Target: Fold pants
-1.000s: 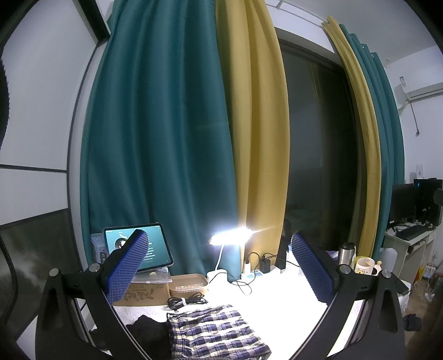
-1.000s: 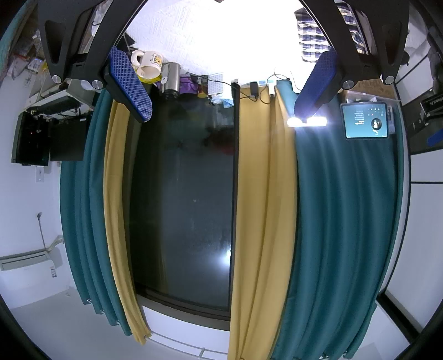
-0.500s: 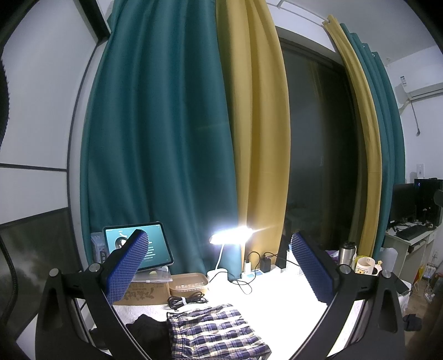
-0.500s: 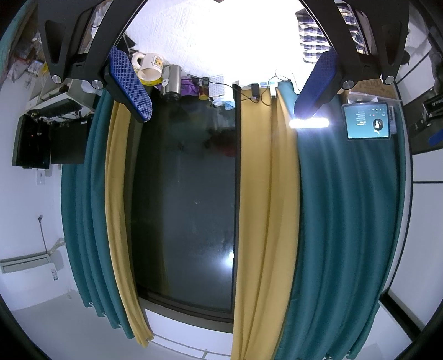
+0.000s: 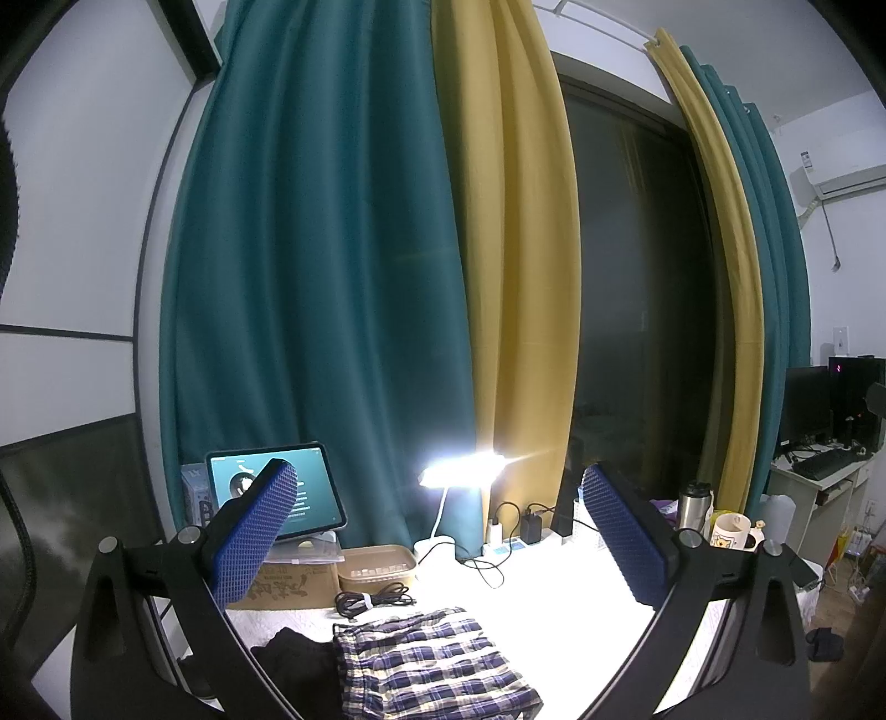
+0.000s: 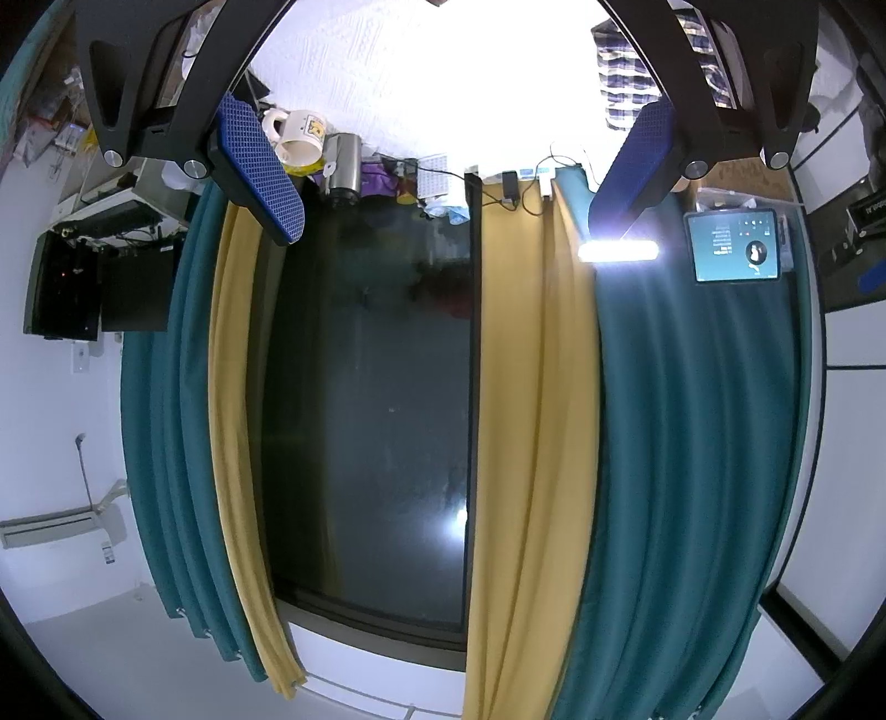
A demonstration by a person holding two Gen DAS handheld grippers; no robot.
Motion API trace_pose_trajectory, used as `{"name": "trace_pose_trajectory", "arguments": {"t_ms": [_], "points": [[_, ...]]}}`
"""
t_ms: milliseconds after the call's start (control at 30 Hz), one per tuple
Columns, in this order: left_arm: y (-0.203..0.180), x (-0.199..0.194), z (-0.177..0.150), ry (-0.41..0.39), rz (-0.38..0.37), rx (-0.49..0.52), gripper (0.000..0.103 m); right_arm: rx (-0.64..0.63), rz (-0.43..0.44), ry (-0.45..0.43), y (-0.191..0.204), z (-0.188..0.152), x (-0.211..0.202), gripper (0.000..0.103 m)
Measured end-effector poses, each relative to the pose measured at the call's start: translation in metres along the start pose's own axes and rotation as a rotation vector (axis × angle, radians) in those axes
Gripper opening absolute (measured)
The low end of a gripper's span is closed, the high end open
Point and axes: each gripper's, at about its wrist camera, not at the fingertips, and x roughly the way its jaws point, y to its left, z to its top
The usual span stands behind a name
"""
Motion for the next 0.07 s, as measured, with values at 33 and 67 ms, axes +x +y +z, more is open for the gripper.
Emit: {"name": "trace_pose_trajectory", "arguments": {"t_ms": [33,67], "points": [[0.0,0.0003,0.0001,0.0,-0.001,0.0,0.102,0.001,0.0,0.0,0.0,0.0005,0.0005,0.103],[-0.0001,0.0001,0.0,0.001,-0.001,0.001,0.102,0.001,0.001,0.001,0.0,-0.0005,-0.0002,0.103]]}}
